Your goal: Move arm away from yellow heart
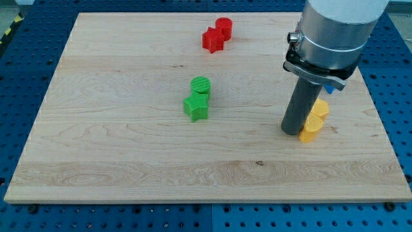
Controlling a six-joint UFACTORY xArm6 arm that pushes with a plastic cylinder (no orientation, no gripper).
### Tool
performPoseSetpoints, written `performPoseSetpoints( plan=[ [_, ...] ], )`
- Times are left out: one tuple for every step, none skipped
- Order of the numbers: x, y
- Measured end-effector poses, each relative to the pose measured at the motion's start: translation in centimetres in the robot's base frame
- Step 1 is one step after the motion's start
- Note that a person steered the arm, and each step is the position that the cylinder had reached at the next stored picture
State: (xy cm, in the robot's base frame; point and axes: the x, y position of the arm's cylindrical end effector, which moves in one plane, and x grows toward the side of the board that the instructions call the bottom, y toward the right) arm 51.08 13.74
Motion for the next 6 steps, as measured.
performPoseSetpoints(
  plan=[
    [-2.2,-2.9],
    [-6.4,-6.8],
    [-10.0,-11.8],
    [-13.4,-17.0],
    [-15.4,-23.0],
    [-15.5,-24.8]
  ],
)
